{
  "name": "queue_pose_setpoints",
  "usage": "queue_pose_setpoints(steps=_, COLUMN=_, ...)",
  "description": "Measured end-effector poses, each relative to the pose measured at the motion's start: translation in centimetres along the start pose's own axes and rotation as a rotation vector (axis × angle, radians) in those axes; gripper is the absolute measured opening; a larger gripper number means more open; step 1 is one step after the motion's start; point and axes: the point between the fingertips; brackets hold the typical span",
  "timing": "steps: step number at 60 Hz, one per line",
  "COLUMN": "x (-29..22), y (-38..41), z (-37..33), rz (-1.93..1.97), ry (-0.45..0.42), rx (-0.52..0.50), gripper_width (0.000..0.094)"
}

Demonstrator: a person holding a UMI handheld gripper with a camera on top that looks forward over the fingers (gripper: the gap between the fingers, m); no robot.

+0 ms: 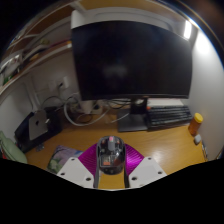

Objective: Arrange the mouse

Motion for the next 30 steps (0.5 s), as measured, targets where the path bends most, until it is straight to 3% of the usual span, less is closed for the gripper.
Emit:
queue_pose_setpoints(steps=15, x=7.5, y=14.5, z=5.0, rz=-0.051, ry=0.116, rx=-0.064, gripper_width=0.0344)
queue_pose_setpoints(steps=30, x=14.3, y=17.3, z=7.6, rz=-0.098, ry=0.202, rx=-0.050, gripper_width=0.0392)
Point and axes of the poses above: the point between the fingertips, and its own axes, seen from behind it with the camera up: y to the left, x down, z forward, the way the camera looks
